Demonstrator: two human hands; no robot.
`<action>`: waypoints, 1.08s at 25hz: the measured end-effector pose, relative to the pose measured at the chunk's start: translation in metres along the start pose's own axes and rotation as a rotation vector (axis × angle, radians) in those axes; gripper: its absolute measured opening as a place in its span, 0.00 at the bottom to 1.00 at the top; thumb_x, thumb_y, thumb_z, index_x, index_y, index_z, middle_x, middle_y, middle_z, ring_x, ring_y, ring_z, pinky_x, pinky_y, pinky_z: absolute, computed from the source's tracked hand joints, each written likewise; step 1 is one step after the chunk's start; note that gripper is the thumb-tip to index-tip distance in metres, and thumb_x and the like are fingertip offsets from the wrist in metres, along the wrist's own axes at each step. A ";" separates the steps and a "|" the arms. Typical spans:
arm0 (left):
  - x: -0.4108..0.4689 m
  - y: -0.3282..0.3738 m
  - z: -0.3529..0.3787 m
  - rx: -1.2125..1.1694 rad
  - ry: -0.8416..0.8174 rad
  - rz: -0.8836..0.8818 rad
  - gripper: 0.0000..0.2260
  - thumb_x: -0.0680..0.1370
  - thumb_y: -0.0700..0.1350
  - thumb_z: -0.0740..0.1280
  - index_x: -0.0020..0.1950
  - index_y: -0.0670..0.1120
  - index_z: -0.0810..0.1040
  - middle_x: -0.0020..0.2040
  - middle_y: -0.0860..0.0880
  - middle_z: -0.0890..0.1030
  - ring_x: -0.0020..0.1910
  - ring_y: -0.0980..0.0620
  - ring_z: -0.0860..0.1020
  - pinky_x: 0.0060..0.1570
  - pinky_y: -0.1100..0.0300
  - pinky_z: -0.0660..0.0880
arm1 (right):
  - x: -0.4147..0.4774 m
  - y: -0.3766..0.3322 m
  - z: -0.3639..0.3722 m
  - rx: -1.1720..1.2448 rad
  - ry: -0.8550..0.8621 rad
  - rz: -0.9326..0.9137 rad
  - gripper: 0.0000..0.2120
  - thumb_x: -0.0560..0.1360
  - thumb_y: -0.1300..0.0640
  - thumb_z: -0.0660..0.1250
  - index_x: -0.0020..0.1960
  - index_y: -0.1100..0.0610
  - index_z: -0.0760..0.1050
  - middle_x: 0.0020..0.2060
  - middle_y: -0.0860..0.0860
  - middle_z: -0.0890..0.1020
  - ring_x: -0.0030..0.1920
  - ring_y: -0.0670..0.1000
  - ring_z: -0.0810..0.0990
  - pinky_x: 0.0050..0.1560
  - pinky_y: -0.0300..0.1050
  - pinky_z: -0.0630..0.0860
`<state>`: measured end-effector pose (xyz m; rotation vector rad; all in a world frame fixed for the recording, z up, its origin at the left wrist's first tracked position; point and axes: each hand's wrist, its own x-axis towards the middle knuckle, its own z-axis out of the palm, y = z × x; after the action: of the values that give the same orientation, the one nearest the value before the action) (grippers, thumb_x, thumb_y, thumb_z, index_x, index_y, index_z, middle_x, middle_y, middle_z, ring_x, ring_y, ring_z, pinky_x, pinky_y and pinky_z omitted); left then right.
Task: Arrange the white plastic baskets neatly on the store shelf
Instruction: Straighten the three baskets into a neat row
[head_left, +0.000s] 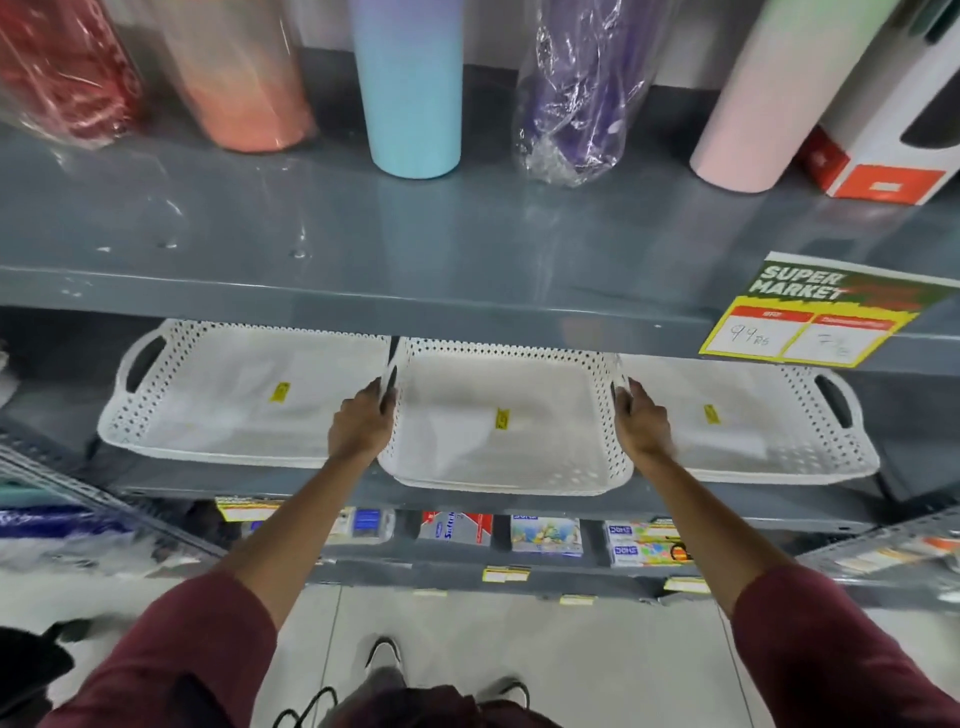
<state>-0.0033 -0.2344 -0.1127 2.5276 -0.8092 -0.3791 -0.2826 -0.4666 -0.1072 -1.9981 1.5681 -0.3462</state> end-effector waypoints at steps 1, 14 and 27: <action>-0.001 -0.001 0.001 0.000 0.022 0.003 0.21 0.82 0.56 0.52 0.65 0.45 0.73 0.60 0.38 0.81 0.59 0.32 0.76 0.56 0.42 0.74 | -0.002 -0.001 0.001 -0.028 0.018 0.002 0.23 0.82 0.46 0.51 0.75 0.51 0.64 0.63 0.66 0.77 0.63 0.68 0.75 0.62 0.58 0.72; 0.029 0.030 -0.004 -0.190 0.043 -0.218 0.20 0.80 0.58 0.57 0.57 0.46 0.81 0.60 0.39 0.81 0.61 0.35 0.76 0.61 0.48 0.73 | 0.020 -0.028 0.004 -0.011 0.104 0.038 0.21 0.83 0.47 0.49 0.70 0.54 0.69 0.59 0.66 0.78 0.61 0.68 0.75 0.60 0.57 0.72; 0.060 0.041 0.000 -0.227 0.086 -0.201 0.21 0.80 0.56 0.58 0.65 0.44 0.77 0.67 0.40 0.78 0.67 0.36 0.73 0.65 0.48 0.69 | 0.050 -0.039 0.009 0.152 0.080 0.210 0.22 0.80 0.53 0.55 0.70 0.60 0.67 0.66 0.63 0.74 0.67 0.66 0.72 0.64 0.56 0.69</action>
<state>0.0245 -0.2996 -0.0993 2.3986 -0.4534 -0.4001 -0.2329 -0.5061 -0.0988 -1.7071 1.7283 -0.4512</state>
